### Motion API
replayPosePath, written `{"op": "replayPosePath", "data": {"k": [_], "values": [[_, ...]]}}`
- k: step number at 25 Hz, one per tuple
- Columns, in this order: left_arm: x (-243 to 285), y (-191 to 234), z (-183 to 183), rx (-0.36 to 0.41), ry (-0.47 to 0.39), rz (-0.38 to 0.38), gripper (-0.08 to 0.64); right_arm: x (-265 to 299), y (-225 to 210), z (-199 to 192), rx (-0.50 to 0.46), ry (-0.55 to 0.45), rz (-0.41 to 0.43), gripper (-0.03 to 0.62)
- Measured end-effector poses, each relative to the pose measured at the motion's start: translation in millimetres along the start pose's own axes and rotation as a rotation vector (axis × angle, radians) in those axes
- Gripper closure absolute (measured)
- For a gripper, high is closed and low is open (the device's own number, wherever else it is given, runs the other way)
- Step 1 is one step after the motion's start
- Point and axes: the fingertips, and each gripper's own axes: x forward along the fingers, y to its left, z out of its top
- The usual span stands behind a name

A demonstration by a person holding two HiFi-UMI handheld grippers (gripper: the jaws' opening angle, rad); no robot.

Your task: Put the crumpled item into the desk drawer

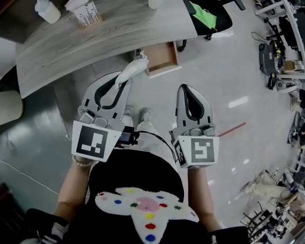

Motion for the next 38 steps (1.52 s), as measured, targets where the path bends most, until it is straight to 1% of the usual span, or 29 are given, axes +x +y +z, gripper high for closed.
{"op": "replayPosePath", "data": {"k": [4, 9, 14, 20, 28, 33, 38], "values": [[-1.4, 0.4, -4.1, 0.004, 0.016, 0.008, 0.502, 3.1, -1.2, -1.4, -0.003, 0.0, 0.014, 0.588], [0.3, 1.4, -11.5, 0.005, 0.022, 0.011, 0.502, 7.3, -3.3, -8.5, 0.005, 0.002, 0.009, 0.588], [7.1, -0.2, -20.1, 0.016, 0.031, 0.0, 0.502, 15.3, -7.5, -13.2, 0.004, -0.005, 0.005, 0.588], [16.0, -5.1, -31.8, 0.033, 0.062, -0.022, 0.502, 24.6, -11.4, -21.4, 0.013, -0.001, 0.015, 0.588], [31.3, -15.4, -42.8, 0.015, 0.094, -0.032, 0.502, 28.2, -22.1, -35.3, 0.032, 0.024, 0.025, 0.588], [39.2, -18.6, -54.7, 0.027, 0.126, -0.05, 0.502, 32.0, -26.1, -44.9, 0.036, 0.034, 0.018, 0.588], [48.2, -17.5, -66.5, 0.016, 0.139, -0.059, 0.502, 41.1, -26.3, -58.9, 0.06, 0.055, 0.013, 0.588]]}}
